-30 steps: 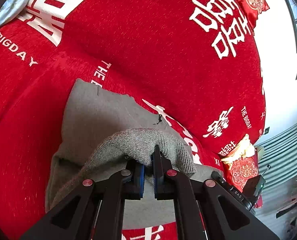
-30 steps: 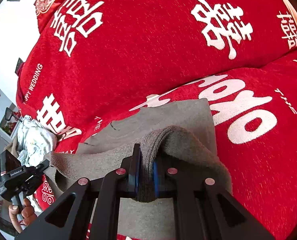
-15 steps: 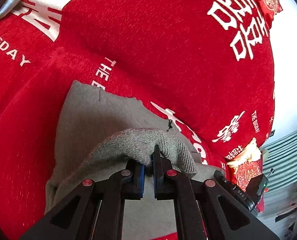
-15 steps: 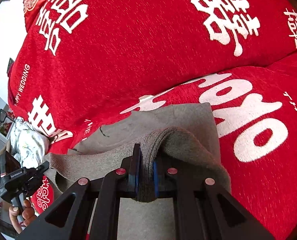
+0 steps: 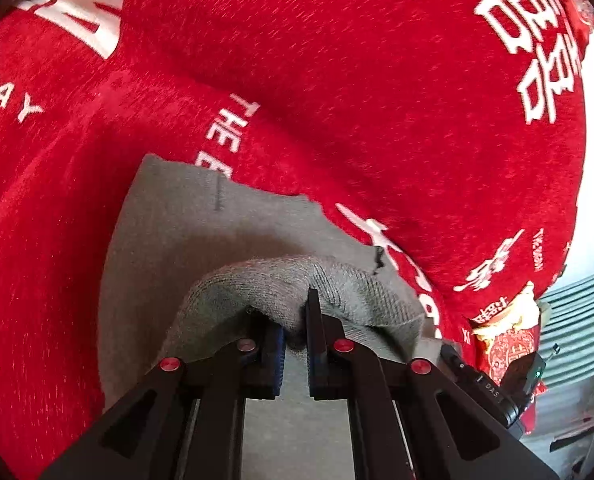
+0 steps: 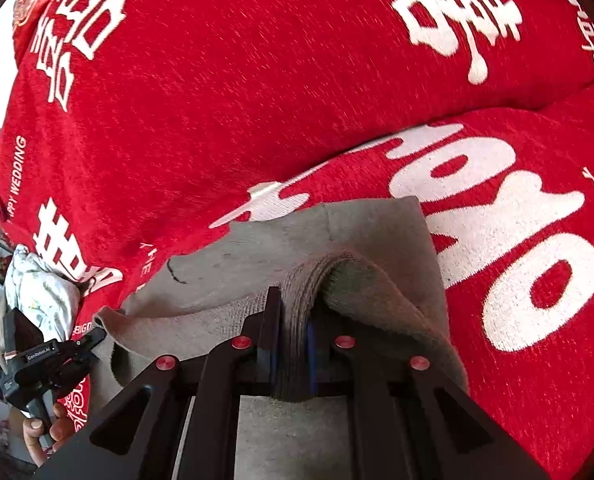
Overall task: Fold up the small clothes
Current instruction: 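Lower the hem near the collar and press it flat with both grippers, then open both grippers and release the folded hem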
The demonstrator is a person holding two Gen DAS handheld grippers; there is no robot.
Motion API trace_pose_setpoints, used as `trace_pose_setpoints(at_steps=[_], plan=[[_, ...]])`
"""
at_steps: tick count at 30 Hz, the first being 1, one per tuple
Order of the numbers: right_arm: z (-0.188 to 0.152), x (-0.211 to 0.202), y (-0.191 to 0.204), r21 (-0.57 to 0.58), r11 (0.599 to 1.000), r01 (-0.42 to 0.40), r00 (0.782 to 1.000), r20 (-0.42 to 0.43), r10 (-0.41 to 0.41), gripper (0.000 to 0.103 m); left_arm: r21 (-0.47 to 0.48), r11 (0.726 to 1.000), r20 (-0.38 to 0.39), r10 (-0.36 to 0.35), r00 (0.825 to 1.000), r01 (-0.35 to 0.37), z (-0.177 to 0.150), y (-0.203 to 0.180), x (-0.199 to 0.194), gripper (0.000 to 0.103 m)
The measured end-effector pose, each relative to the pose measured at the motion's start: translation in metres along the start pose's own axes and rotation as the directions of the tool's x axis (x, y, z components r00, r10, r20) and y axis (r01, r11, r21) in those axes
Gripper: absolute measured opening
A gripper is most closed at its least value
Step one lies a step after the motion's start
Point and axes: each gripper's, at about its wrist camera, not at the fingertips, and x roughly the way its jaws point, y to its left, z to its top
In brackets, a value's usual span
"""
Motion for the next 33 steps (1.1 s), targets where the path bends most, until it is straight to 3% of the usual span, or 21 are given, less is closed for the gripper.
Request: trace_pose_setpoints(at_steps=[7,9,11,13,14,16,17,19,22,25,27,30,33], plan=[[-0.002,0.007,-0.001,0.007,1.000,0.011,1.000,-0.003,-0.011,0.012,-0.014,1.000,-0.021,0.005,1.000,-0.006,0.001,0.012,0.013,0.010],[-0.001,0.009,-0.002,0.014,1.000,0.015,1.000,-0.008,-0.015,0.012,-0.005,1.000,-0.021,-0.011,1.000,0.011,0.001,0.011,0.014,0.041],[0.000,0.012,-0.002,0.029,1.000,0.010,1.000,-0.019,-0.009,0.015,0.000,0.997,0.021,-0.076,0.997,0.076,0.001,0.008,0.011,0.090],[0.001,0.010,0.000,0.034,0.999,-0.010,1.000,-0.021,0.011,0.030,0.016,0.996,0.076,-0.089,0.993,0.088,0.000,0.004,0.002,0.103],[0.001,0.008,0.001,0.030,0.999,-0.018,1.000,-0.015,0.018,0.038,0.028,0.996,0.079,-0.083,0.993,0.081,0.000,0.001,-0.001,0.103],[0.001,-0.003,0.006,0.018,1.000,-0.015,1.000,0.021,0.015,0.073,0.028,0.996,0.060,-0.086,0.994,0.084,-0.001,0.000,-0.003,0.103],[0.001,-0.011,0.008,0.017,1.000,-0.011,0.999,0.053,0.010,0.076,0.022,0.995,0.052,-0.102,0.993,0.100,-0.003,0.001,-0.005,0.103],[0.000,-0.029,0.017,-0.001,1.000,-0.012,0.993,0.119,0.012,0.076,0.014,0.992,0.039,-0.127,0.991,0.127,-0.008,0.005,-0.010,0.103],[-0.002,-0.035,0.042,-0.071,0.995,-0.073,0.992,0.101,0.080,0.076,0.024,0.988,0.049,-0.156,0.987,0.155,-0.023,0.012,-0.020,0.103],[-0.008,-0.014,0.086,-0.178,0.972,-0.155,0.988,-0.008,0.156,0.076,0.067,0.982,0.040,-0.177,0.983,0.175,-0.046,0.017,-0.025,0.103],[-0.008,0.007,0.111,-0.200,0.955,-0.221,0.975,-0.086,0.207,0.076,0.117,0.982,0.032,-0.152,0.988,0.148,-0.058,0.017,-0.025,0.103],[-0.003,0.053,0.145,-0.180,0.935,-0.305,0.936,-0.237,0.260,0.076,0.215,0.972,0.035,-0.106,0.994,0.096,-0.071,0.010,-0.025,0.103],[-0.005,0.105,0.165,-0.117,0.942,-0.314,0.890,-0.382,0.250,0.076,0.275,0.959,0.026,-0.078,0.997,0.068,-0.074,0.005,-0.024,0.103]])
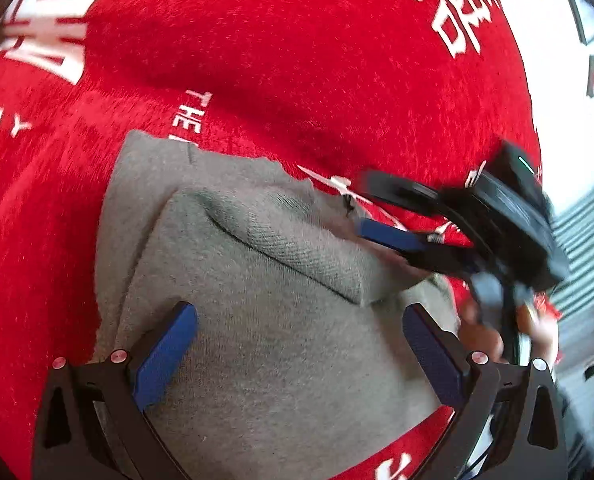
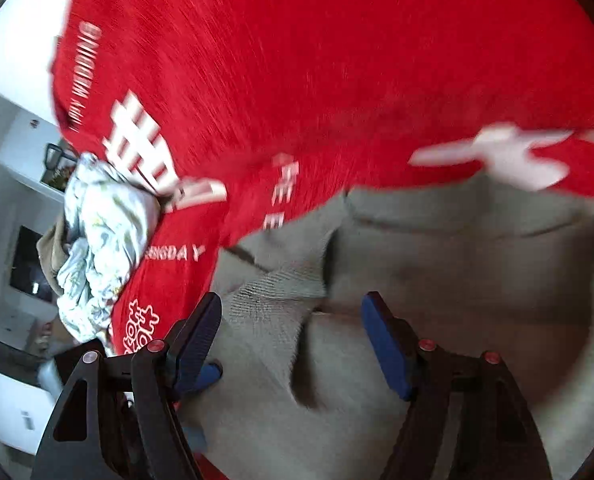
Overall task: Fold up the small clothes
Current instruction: 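Open both grippers and release the folded hem, then move both grippers to the end of the folded sweater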
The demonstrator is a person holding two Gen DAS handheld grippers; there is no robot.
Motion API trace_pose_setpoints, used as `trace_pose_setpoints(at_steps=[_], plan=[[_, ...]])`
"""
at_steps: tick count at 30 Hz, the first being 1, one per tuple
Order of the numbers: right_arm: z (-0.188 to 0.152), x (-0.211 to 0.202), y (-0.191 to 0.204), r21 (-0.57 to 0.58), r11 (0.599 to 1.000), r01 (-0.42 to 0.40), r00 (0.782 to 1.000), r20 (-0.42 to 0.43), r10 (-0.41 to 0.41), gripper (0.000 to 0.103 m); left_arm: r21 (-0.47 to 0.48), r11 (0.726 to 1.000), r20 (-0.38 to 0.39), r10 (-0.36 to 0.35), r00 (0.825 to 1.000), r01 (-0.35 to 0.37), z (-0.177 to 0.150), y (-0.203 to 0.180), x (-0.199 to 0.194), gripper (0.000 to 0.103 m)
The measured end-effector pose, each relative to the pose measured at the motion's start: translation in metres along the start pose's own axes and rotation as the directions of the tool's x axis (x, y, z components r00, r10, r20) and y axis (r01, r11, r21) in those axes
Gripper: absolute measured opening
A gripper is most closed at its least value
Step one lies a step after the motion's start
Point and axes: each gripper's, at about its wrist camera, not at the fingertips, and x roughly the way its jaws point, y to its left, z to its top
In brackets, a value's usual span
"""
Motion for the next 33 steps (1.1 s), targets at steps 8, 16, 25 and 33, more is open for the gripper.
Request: trace_pose_setpoints(at_steps=[8,16,25,33], plan=[[0.029,0.042,0.033,0.123,0.958,-0.258,0.954,-0.126,0.273,0.078,0.030,0.999,-0.001,-0.015,1.000,0.015,-0.003,0.001,-0.004,0.103],[0.060,-0.014,0.068,-0.074,0.994,-0.079,0.994,-0.084,0.073,0.082,0.016,1.000,-0.018,-0.010,1.000,0.010,0.004,-0.013,0.000,0.103],[0.001,-0.085,-0.067,-0.019,0.997,0.077,0.996,0.038,-0.076,0.082,0.005,1.000,-0.079,-0.007,0.997,0.007,0.048,-0.020,0.042,0.103],[-0.026,-0.113,-0.144,0.104,0.928,0.358,0.908,0.192,-0.372,0.070,-0.015,0.983,-0.070,0.181,0.981,-0.182,0.069,0.002,0.059,0.103]])
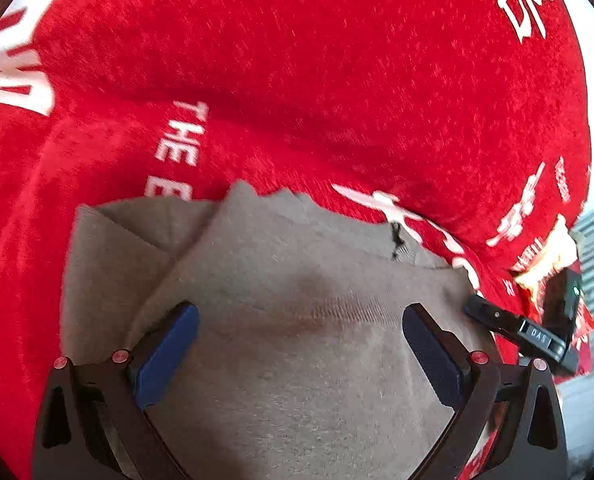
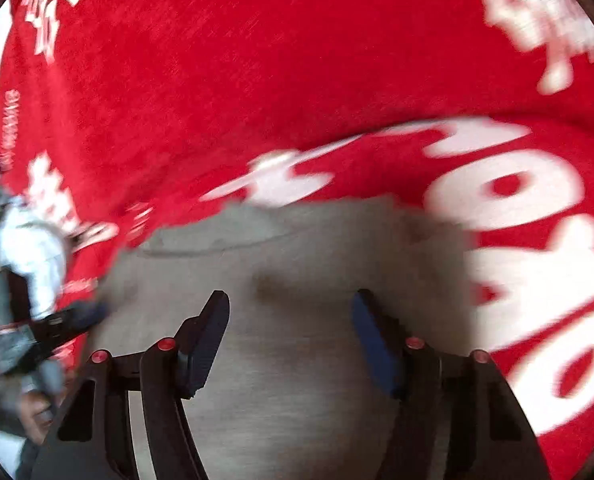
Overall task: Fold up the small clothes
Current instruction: 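Move both grippers to the end of the folded sweater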
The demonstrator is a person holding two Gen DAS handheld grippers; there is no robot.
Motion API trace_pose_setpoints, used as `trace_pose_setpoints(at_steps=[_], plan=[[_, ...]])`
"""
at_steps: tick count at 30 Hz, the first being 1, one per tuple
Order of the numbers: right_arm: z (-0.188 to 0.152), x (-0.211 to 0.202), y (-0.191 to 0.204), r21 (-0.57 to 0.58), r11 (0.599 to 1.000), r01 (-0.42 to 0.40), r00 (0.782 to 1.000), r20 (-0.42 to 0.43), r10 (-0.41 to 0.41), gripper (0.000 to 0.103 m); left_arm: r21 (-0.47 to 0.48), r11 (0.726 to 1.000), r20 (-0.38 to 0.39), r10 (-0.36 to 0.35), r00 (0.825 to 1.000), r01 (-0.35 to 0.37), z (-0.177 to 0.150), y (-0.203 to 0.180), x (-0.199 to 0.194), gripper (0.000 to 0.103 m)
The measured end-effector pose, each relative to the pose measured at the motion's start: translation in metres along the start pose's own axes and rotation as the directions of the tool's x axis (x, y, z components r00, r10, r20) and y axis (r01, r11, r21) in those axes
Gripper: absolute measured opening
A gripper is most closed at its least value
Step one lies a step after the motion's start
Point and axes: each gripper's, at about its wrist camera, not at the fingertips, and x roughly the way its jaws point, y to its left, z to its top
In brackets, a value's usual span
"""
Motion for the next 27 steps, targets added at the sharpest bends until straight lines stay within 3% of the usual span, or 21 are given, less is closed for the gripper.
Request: trace_pose_setpoints(at_steps=[2,4,7,11,14,16,21,23,27], plan=[[-0.006,-0.014,0.008,-0.051,0.995,0.085,0.995,0.051,-0.082,0.070,0.015,0.998,0.048,0.058,0.997,-0.059,-0.005,-0.009,-0.014,0.103],[-0.017,-0.027,0.020,-0.107,0.989,0.101,0.993,0.075,-0.093,0.078,0.068,0.991,0.089,0.112,0.990,-0.118,-0.015,-0.022,-0.026,0.103],[-0.044,-0.045,0.052,-0.225,0.963,0.145,0.985,0.126,-0.119,0.079,0.170,0.965,0.123,0.180,0.976,-0.200,-0.035,-0.044,-0.033,0.103],[-0.078,-0.047,0.075,-0.286,0.942,0.176,0.982,0.116,-0.148,0.080,0.217,0.951,0.105,0.201,0.974,-0.220,-0.066,-0.057,-0.038,0.103],[-0.098,-0.038,0.069,-0.291,0.935,0.201,0.979,0.082,-0.185,0.080,0.229,0.945,0.083,0.221,0.972,-0.234,-0.088,-0.058,-0.037,0.103],[-0.110,-0.040,0.067,-0.298,0.928,0.224,0.974,0.109,-0.200,0.080,0.241,0.934,0.076,0.252,0.965,-0.263,-0.098,-0.056,-0.031,0.103],[-0.132,-0.059,0.056,-0.283,0.923,0.261,0.964,0.125,-0.234,0.081,0.323,0.884,0.106,0.321,0.941,-0.338,-0.125,-0.060,-0.033,0.103],[-0.142,-0.063,0.045,-0.260,0.924,0.281,0.959,0.116,-0.259,0.081,0.324,0.881,0.104,0.329,0.939,-0.345,-0.132,-0.059,-0.035,0.103],[-0.161,-0.074,0.030,-0.225,0.940,0.256,0.964,0.128,-0.232,0.081,0.327,0.878,0.103,0.334,0.937,-0.349,-0.144,-0.054,-0.040,0.103]])
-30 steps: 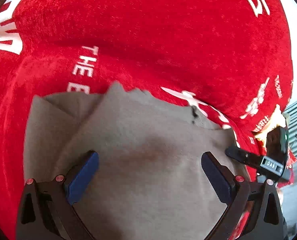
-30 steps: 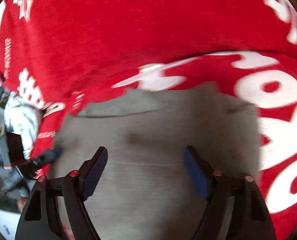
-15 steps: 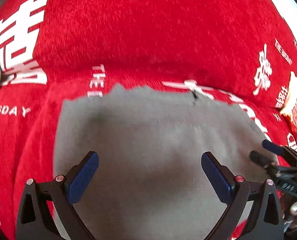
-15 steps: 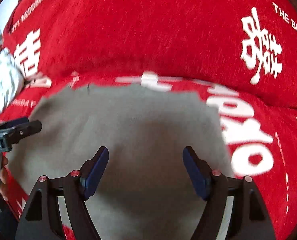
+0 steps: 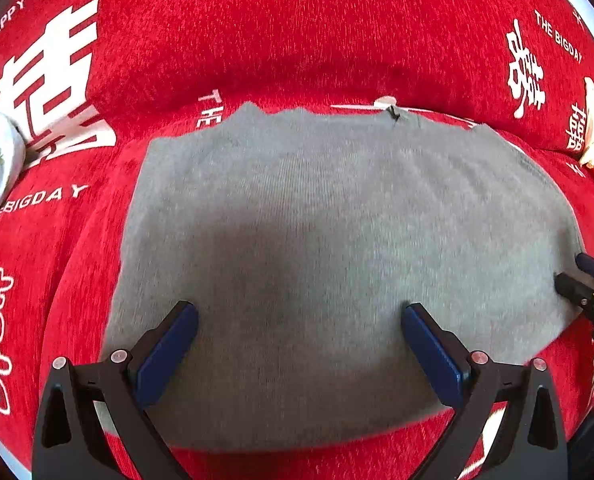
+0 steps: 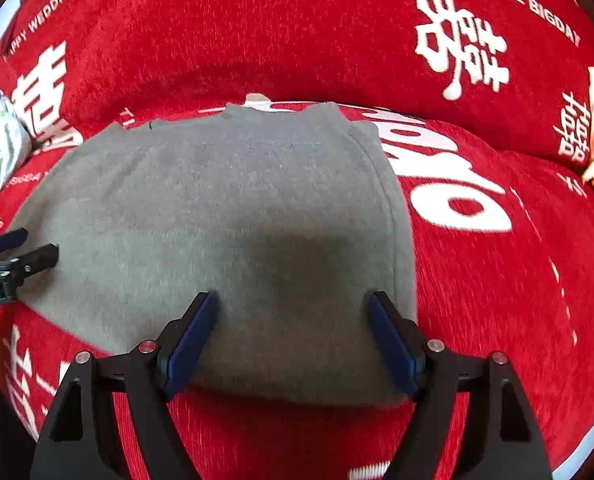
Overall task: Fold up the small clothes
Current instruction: 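Move both grippers to the end of the folded sweater, then grasp the folded sweater end with the left gripper while the right gripper grasps beside it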
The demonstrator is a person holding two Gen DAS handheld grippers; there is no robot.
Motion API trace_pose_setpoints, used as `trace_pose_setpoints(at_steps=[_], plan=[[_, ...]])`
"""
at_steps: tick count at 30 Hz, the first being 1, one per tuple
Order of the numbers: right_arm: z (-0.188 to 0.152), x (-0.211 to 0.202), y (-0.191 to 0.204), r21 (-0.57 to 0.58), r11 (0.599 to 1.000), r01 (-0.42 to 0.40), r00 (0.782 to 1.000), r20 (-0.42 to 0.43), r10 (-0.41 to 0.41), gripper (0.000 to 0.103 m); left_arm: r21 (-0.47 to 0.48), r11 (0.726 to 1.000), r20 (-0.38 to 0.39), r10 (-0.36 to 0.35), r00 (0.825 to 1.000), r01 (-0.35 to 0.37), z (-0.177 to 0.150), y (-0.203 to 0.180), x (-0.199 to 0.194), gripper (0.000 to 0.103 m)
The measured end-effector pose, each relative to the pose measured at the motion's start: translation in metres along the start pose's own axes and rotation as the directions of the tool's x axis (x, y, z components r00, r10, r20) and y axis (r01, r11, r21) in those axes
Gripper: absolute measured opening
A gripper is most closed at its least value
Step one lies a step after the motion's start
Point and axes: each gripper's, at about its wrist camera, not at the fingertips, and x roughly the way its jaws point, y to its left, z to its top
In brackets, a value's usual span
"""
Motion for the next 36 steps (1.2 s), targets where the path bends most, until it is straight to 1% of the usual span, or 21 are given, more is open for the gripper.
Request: trace_pose_setpoints(at_steps=[4,8,9,10,12,13,14,16,18,20,22,23,25,27,29,31,32,33,34,35,36], plan=[[-0.014,-0.010,0.006,-0.028,0.999,0.030,0.999,0.024,-0.030,0.082,-0.002,1.000,0.009,-0.003,1.000,0.003,-0.010,0.003,-0.008,0.103],[-0.028,-0.018,0.010,-0.010,0.999,0.046,0.997,0.063,-0.046,0.083,-0.032,0.999,0.024,-0.009,1.000,0.010,-0.027,0.012,-0.021,0.103],[-0.032,-0.020,0.012,-0.007,0.999,0.053,0.995,0.080,-0.053,0.085,-0.042,0.999,0.031,-0.010,0.999,0.012,-0.031,0.015,-0.025,0.103],[-0.036,-0.022,0.015,-0.007,0.998,0.059,0.994,0.096,-0.059,0.090,-0.057,0.998,0.040,-0.015,0.999,0.017,-0.037,0.019,-0.030,0.103],[-0.045,-0.023,0.022,-0.014,0.998,0.058,0.993,0.102,-0.056,0.094,-0.084,0.996,0.056,-0.027,0.998,0.032,-0.046,0.028,-0.038,0.103],[-0.050,-0.021,0.027,-0.028,0.998,0.062,0.994,0.092,-0.059,0.102,-0.099,0.994,0.065,-0.033,0.997,0.039,-0.052,0.032,-0.041,0.103],[-0.055,-0.019,0.031,-0.039,0.997,0.065,0.994,0.087,-0.062,0.103,-0.113,0.992,0.069,-0.039,0.997,0.047,-0.057,0.036,-0.044,0.103],[-0.067,-0.023,0.030,0.003,0.999,0.052,0.988,0.143,-0.052,0.103,-0.160,0.985,0.053,-0.050,0.997,0.058,-0.066,0.047,-0.044,0.103],[-0.075,-0.025,0.030,0.007,0.999,0.052,0.981,0.185,-0.052,0.103,-0.186,0.980,0.085,-0.056,0.995,0.071,-0.075,0.056,-0.050,0.103],[-0.080,-0.026,0.030,0.004,0.998,0.055,0.977,0.208,-0.055,0.103,-0.214,0.972,0.090,-0.083,0.992,0.101,-0.078,0.063,-0.053,0.103],[-0.080,-0.027,0.030,0.010,0.999,0.052,0.978,0.202,-0.053,0.103,-0.257,0.954,0.096,-0.135,0.986,0.155,-0.075,0.072,-0.054,0.103],[-0.079,-0.027,0.030,0.012,0.998,0.054,0.980,0.192,-0.055,0.103,-0.299,0.937,0.096,-0.161,0.982,0.183,-0.073,0.079,-0.053,0.103],[-0.078,-0.026,0.032,0.003,0.998,0.062,0.981,0.182,-0.062,0.103,-0.400,0.884,0.119,-0.209,0.971,0.240,-0.068,0.093,-0.050,0.103],[-0.079,-0.025,0.031,0.000,0.998,0.059,0.980,0.188,-0.058,0.103,-0.471,0.826,0.175,-0.258,0.950,0.311,-0.063,0.108,-0.046,0.103],[-0.082,-0.025,0.032,-0.002,0.998,0.063,0.978,0.201,-0.061,0.103,-0.486,0.795,0.215,-0.293,0.932,0.362,-0.057,0.118,-0.038,0.103],[-0.082,-0.025,0.032,0.001,0.998,0.068,0.978,0.198,-0.067,0.103,-0.498,0.773,0.237,-0.314,0.919,0.393,-0.051,0.124,-0.031,0.103],[-0.081,-0.025,0.032,0.005,0.998,0.070,0.980,0.186,-0.070,0.103,-0.500,0.768,0.246,-0.317,0.916,0.400,-0.049,0.126,-0.029,0.103],[-0.078,-0.025,0.032,0.011,0.997,0.073,0.984,0.165,-0.073,0.103,-0.498,0.767,0.254,-0.318,0.914,0.405,-0.045,0.126,-0.027,0.103],[-0.073,-0.025,0.032,0.015,0.997,0.077,0.988,0.134,-0.078,0.103,-0.485,0.776,0.249,-0.319,0.914,0.403,-0.042,0.124,-0.025,0.103],[-0.068,-0.024,0.033,0.018,0.997,0.078,0.992,0.101,-0.080,0.103,-0.462,0.784,0.247,-0.335,0.909,0.414,-0.039,0.122,-0.023,0.103],[-0.062,-0.024,0.034,0.023,0.997,0.078,0.995,0.065,-0.079,0.103,-0.429,0.789,0.247,-0.366,0.897,0.440,-0.036,0.119,-0.020,0.103]])
